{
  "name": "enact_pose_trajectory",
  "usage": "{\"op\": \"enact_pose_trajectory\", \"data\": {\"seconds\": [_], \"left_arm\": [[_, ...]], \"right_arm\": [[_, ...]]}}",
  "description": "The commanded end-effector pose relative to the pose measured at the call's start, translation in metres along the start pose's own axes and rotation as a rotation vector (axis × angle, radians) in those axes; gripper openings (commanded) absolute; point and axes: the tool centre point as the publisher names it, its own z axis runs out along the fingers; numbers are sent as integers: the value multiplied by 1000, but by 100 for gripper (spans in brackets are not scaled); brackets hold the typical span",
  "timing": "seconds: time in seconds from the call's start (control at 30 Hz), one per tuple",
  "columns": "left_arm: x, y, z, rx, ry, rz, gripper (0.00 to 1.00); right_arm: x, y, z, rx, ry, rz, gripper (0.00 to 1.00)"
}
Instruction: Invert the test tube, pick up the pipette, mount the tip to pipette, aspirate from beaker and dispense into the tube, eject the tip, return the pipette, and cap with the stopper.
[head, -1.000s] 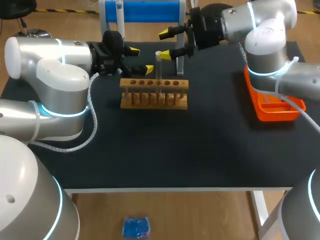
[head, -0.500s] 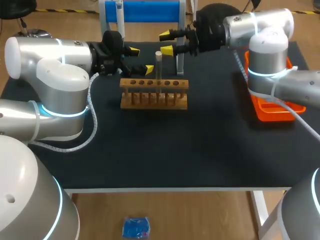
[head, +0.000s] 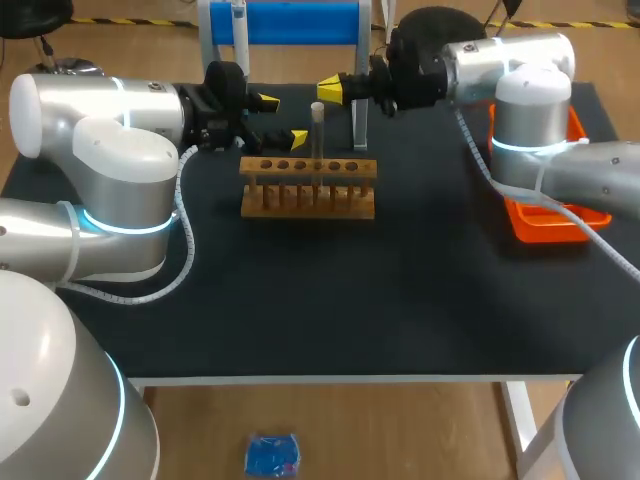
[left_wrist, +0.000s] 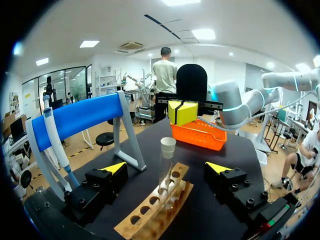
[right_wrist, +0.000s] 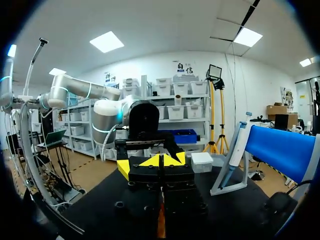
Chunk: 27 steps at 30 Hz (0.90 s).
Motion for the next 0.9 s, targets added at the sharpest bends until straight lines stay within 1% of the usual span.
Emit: {"op": "enact_pose_trajectory", "data": {"seconds": [0.03, 0.6, 0.9], "left_arm": [[0, 1, 0, 2, -1, -1, 100], [0, 1, 0, 2, -1, -1, 100], [0, 1, 0, 2, -1, -1, 100]], "right_arm": [[-4, -2, 2, 0, 14, -2, 0], [-15, -13, 9, 6, 13, 16, 0], [-15, -22, 11, 16, 21, 37, 0]]}}
